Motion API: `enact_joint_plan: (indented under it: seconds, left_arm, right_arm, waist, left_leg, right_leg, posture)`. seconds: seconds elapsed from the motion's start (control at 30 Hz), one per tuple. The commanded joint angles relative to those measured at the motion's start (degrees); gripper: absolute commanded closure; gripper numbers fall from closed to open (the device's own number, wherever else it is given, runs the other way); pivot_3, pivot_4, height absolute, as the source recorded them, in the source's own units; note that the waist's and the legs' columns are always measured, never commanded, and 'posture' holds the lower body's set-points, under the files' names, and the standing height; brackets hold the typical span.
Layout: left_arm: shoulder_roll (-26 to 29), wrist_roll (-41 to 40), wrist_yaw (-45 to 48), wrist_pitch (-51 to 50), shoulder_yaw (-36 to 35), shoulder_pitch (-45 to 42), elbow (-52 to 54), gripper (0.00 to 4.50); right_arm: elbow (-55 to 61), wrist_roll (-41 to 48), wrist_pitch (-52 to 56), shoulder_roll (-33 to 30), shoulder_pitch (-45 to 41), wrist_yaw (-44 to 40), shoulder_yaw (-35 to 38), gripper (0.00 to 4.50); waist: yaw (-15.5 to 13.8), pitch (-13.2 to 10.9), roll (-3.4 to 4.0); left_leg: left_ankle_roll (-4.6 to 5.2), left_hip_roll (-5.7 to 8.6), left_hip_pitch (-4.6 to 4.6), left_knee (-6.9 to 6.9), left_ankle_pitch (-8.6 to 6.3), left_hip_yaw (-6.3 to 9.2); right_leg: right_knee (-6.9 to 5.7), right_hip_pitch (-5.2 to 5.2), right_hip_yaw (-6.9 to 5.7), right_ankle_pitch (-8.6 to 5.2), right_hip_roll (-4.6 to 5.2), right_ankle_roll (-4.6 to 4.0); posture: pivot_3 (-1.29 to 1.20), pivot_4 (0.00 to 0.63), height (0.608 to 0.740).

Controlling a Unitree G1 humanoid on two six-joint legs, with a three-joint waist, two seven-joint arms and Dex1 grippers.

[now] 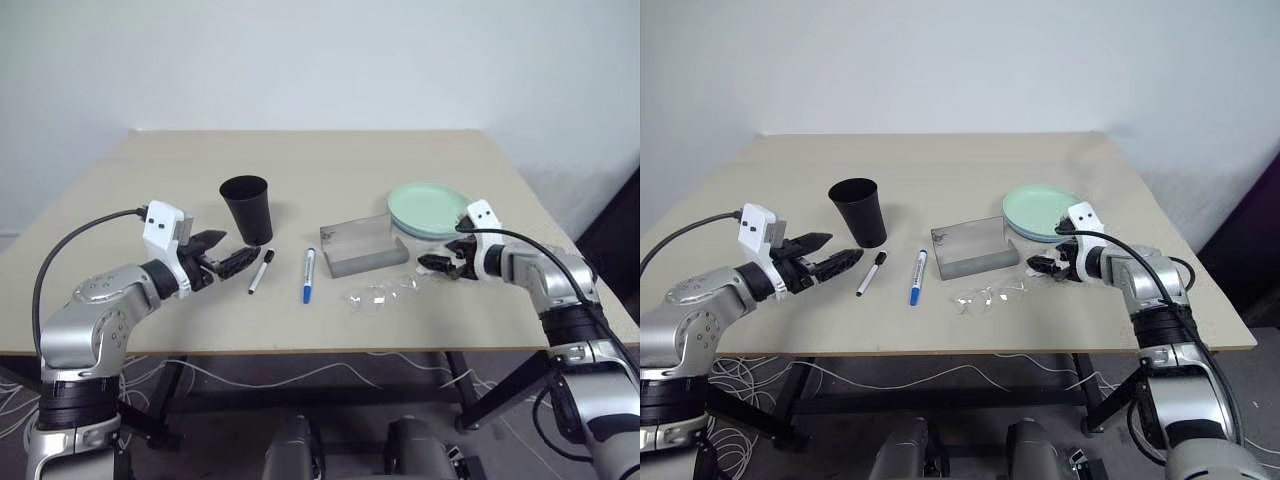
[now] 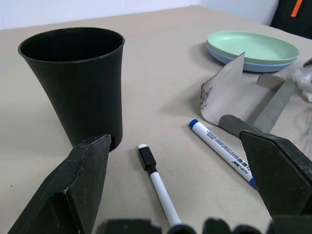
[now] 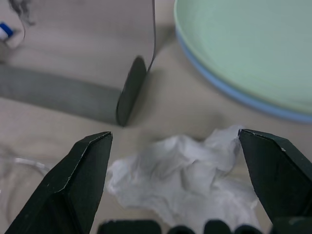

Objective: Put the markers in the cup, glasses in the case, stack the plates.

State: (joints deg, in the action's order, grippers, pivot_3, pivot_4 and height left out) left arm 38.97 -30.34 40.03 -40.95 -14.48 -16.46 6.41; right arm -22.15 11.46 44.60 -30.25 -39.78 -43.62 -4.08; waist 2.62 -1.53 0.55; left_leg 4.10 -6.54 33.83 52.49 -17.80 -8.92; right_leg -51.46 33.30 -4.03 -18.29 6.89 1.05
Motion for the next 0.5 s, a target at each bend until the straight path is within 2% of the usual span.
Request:
enact_joint_plan:
  seconds: [0.03,0.47,0.5]
  left_arm:
    - [0.2,-1.1,-0.4,0.1,-1.4,-0.3,2.7,0.00]
    - [0.3,-1.0,-0.6,0.3,-1.6,-0.6,2.3,0.00]
    - [0.3,-1.0,-0.6,0.3,-1.6,-0.6,2.2,0.00]
  right_arm:
    - [0.3,-1.2,-2.1,-0.9,-0.1,-0.2,-0.3,0.03]
    - [-3.0,-3.7,-6.5,-0.9,0.7,-0.2,-1.5,0.03]
    - [-3.1,-3.9,-6.8,-1.0,0.7,-0.2,-1.5,0.39]
  waist:
    - [0.0,0.0,-0.01]
    - [0.0,0.0,-0.01]
    - [0.0,0.0,-0.01]
  left_leg:
    - [0.00,-0.01,0.00,0.00,0.00,0.01]
    - [0.00,0.00,0.00,0.00,0.00,0.01]
    - [0.00,0.00,0.00,0.00,0.00,0.01]
  right_leg:
    - [0.01,0.00,-0.01,0.00,-0.01,0.00]
    - [0.00,0.00,-0.01,0.00,-0.01,0.00]
    - [0.00,0.00,-0.01,0.00,-0.01,0.00]
  posture:
    - [0.00,0.000,0.639]
    - [0.00,0.000,0.639]
    - [0.00,0.000,0.639]
